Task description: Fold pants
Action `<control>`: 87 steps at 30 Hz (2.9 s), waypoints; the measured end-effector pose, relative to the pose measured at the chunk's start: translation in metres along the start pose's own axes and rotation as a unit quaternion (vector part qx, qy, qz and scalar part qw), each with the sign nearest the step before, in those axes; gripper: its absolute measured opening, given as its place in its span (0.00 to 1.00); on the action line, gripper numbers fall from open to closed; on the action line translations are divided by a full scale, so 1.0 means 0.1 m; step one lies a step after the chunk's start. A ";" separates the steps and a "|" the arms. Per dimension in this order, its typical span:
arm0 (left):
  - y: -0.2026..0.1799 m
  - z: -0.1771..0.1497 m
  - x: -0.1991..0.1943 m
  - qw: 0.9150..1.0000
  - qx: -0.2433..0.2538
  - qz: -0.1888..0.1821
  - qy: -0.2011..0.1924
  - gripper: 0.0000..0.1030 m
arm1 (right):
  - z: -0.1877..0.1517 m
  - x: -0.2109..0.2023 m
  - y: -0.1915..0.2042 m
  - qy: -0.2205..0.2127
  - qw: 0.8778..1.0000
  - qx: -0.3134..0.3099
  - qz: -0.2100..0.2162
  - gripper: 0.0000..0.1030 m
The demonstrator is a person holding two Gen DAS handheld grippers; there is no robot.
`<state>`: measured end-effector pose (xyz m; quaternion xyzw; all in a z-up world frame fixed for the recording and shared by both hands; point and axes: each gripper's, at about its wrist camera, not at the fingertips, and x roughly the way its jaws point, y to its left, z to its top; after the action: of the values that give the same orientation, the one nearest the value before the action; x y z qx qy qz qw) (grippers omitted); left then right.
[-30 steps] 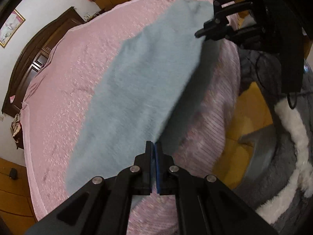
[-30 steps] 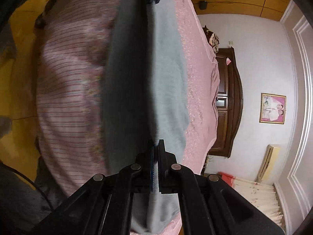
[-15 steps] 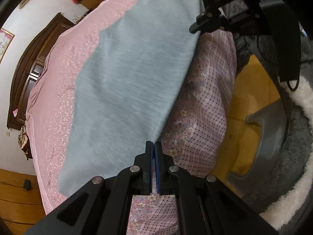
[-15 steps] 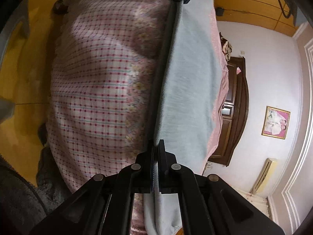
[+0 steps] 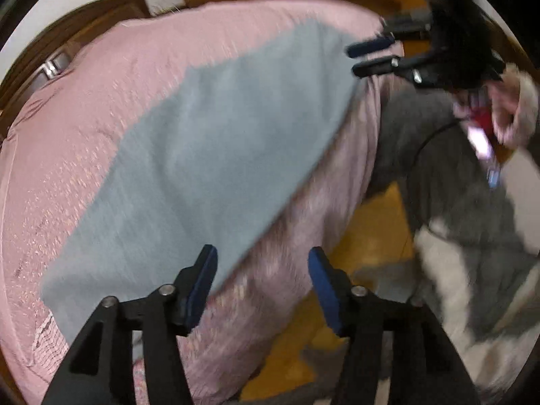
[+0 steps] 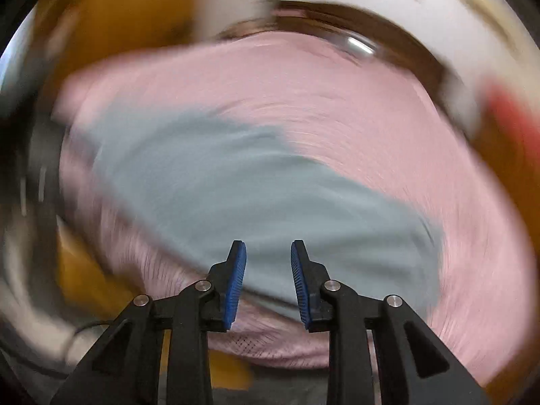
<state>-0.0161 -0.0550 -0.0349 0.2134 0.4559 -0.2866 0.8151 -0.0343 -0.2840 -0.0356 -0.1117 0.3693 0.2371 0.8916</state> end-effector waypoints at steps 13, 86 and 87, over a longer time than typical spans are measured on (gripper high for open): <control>0.61 0.32 0.38 0.988 -0.151 0.006 -0.045 0.63 | -0.85 0.45 -2.01 -0.024 0.886 0.432 0.165 0.30; 2.11 -2.20 -0.50 0.811 -0.563 0.085 -0.134 0.70 | 0.55 1.38 3.40 -0.128 0.880 -0.451 0.081 0.16; 2.10 -2.23 -0.51 0.810 -0.563 0.082 -0.138 0.70 | 0.57 1.38 3.39 -0.136 0.878 -0.448 0.093 0.16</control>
<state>-0.0368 0.2512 -0.0822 -0.2886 0.4011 0.0618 0.8672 -0.0868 0.0767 -0.1018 -0.4313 0.1069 0.4721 0.7614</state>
